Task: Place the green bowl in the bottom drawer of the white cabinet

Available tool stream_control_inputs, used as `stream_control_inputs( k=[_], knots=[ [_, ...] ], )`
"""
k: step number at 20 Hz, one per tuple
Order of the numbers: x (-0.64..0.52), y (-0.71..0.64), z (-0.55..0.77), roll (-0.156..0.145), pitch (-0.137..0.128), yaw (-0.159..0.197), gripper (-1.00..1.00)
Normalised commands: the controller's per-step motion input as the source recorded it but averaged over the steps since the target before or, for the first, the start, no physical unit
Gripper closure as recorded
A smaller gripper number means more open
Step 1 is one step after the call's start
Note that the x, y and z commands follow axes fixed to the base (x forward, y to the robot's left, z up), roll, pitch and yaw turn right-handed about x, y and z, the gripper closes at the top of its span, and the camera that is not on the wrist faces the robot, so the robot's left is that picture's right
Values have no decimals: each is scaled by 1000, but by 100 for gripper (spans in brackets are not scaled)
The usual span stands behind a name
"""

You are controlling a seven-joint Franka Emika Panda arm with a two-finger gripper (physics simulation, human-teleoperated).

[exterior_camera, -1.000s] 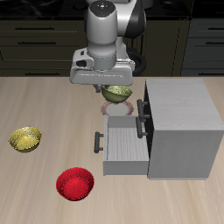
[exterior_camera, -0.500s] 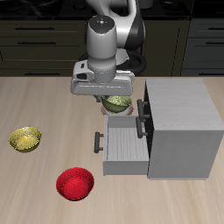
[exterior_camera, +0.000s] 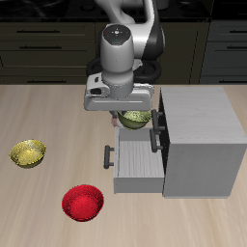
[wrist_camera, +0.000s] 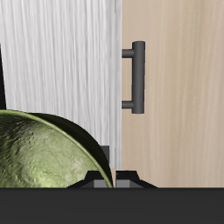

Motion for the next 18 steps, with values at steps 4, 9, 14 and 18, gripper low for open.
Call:
stream_control_inputs(
  k=[4, 9, 14, 18],
  knots=[
    [52, 2, -41, 8, 11, -2, 100],
    [15, -7, -59, -8, 8, 8, 100],
    [13, -3, -58, -36, -7, 81, 100],
    [12, 109, -178, 63, 32, 17, -100]
  ],
)
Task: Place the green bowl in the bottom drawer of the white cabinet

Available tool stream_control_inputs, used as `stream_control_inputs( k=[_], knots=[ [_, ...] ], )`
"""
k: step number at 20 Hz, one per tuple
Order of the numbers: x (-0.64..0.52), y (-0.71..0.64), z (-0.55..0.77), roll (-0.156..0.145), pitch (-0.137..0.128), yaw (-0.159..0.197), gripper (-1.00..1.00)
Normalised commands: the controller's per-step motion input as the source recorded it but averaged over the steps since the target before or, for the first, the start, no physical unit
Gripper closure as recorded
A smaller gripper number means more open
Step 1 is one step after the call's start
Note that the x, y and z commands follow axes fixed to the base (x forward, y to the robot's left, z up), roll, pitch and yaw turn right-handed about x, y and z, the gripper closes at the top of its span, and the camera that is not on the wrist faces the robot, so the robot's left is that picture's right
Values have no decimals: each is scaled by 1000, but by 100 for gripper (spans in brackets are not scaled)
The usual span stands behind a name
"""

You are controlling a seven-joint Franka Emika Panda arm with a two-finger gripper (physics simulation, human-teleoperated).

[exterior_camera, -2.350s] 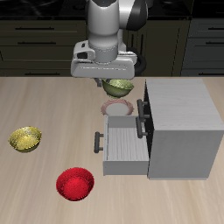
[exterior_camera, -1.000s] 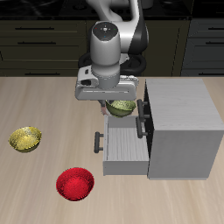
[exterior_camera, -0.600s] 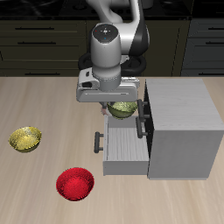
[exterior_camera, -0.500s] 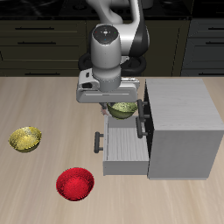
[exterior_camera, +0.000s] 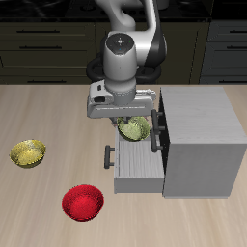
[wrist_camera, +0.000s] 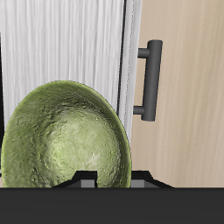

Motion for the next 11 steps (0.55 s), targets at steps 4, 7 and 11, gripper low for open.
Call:
stream_control_inputs(
  k=[4, 7, 11],
  knots=[
    [-6, 48, -78, 38, 6, 22, -100],
    [-28, -1, -89, 22, 20, 10, -100],
    [-39, -71, -3, -8, 5, 1, -100]
  ],
)
